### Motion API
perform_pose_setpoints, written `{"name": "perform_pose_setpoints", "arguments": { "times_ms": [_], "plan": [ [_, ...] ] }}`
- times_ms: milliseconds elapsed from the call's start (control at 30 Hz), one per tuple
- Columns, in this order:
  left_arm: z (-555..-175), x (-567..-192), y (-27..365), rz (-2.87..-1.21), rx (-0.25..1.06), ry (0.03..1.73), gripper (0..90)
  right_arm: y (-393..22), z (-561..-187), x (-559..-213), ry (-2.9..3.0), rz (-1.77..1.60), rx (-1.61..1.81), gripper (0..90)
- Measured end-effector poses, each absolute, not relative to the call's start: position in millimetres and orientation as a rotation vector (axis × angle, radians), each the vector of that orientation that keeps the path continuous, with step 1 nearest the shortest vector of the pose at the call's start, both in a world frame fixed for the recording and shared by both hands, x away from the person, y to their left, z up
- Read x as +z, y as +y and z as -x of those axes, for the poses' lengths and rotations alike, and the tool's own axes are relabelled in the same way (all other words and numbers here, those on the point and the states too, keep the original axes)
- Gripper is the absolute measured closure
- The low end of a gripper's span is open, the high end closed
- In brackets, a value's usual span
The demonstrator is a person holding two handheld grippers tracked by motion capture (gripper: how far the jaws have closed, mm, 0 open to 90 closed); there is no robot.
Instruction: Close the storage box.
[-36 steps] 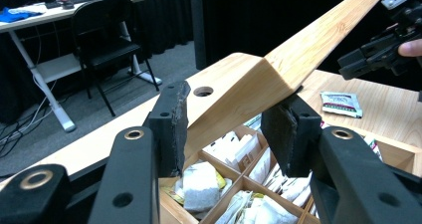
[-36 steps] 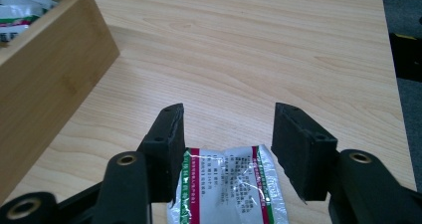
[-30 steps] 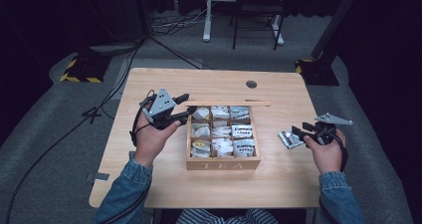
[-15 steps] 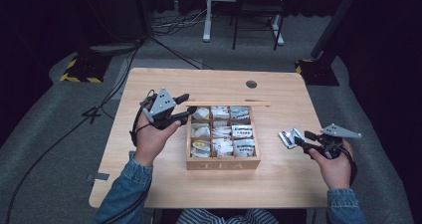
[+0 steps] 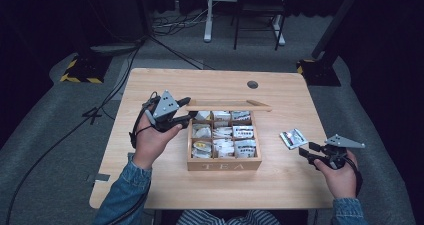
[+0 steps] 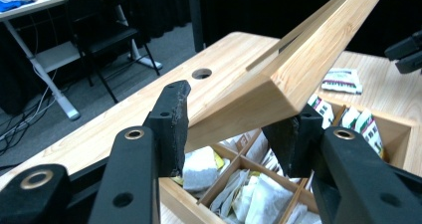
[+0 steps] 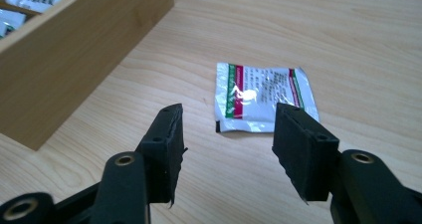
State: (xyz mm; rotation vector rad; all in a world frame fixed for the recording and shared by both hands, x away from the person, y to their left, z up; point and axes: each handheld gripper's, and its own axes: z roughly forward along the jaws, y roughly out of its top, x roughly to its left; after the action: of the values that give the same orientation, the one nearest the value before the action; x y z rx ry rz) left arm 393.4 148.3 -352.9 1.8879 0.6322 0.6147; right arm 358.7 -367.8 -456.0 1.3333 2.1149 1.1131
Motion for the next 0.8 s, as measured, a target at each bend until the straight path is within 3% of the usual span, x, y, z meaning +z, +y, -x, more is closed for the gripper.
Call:
{"name": "perform_pose_setpoints", "arguments": {
  "times_ms": [800],
  "plan": [
    [-371,-357,138,-2.04,0.572,0.616,41.1,-369,-370,-474,2.142,-1.385,1.025,44.9]
  ]
}}
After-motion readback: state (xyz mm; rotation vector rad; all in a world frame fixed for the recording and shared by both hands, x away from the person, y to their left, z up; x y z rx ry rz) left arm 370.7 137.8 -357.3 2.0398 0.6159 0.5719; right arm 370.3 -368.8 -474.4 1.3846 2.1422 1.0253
